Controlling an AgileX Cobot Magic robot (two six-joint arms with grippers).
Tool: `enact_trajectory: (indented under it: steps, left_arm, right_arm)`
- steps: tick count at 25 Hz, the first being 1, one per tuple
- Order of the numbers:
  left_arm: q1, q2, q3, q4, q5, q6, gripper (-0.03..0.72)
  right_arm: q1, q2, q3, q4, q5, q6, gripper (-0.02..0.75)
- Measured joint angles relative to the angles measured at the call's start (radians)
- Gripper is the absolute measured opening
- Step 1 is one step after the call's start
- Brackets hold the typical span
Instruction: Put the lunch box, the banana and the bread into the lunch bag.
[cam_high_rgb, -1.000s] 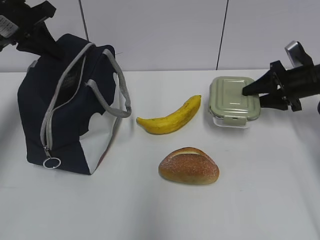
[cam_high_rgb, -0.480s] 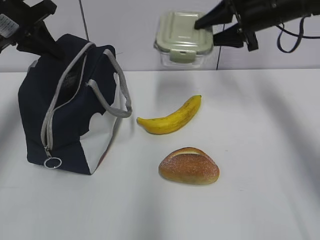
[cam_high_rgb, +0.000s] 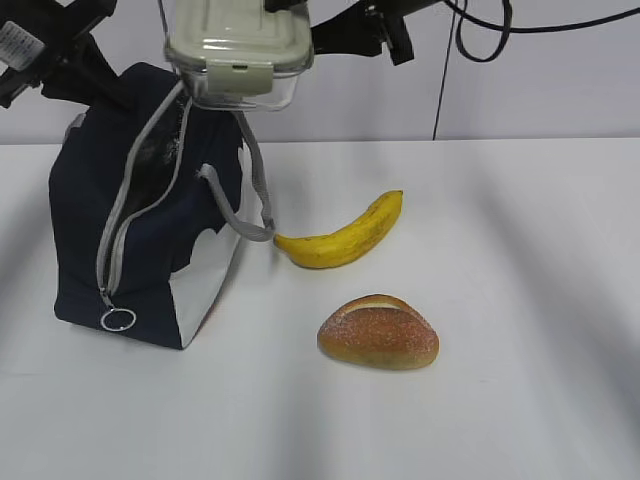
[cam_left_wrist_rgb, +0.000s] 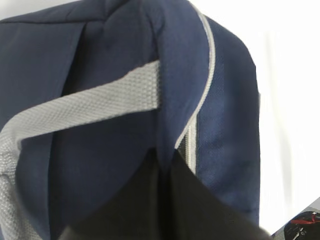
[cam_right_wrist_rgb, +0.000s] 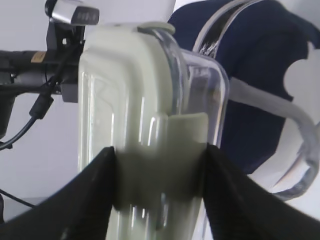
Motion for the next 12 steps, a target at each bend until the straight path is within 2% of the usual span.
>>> enact_trajectory:
  steps: [4, 7, 12]
  left_arm:
    - [0.0, 0.0, 0.0, -0.006, 0.0, 0.0, -0.003]
    - [0.0, 0.0, 0.0, -0.015, 0.0, -0.001, -0.003]
    - [0.0, 0.0, 0.0, -0.019, 0.0, -0.001, -0.003]
  right_arm:
    - [0.069, 0.0, 0.0, -0.033, 0.002, 0.024, 0.38]
    - [0.116, 0.0, -0.001, -0.104, 0.004, 0.044, 0.38]
    - [0.148, 0.057, -0.001, -0.173, 0.008, 0.085, 0.379]
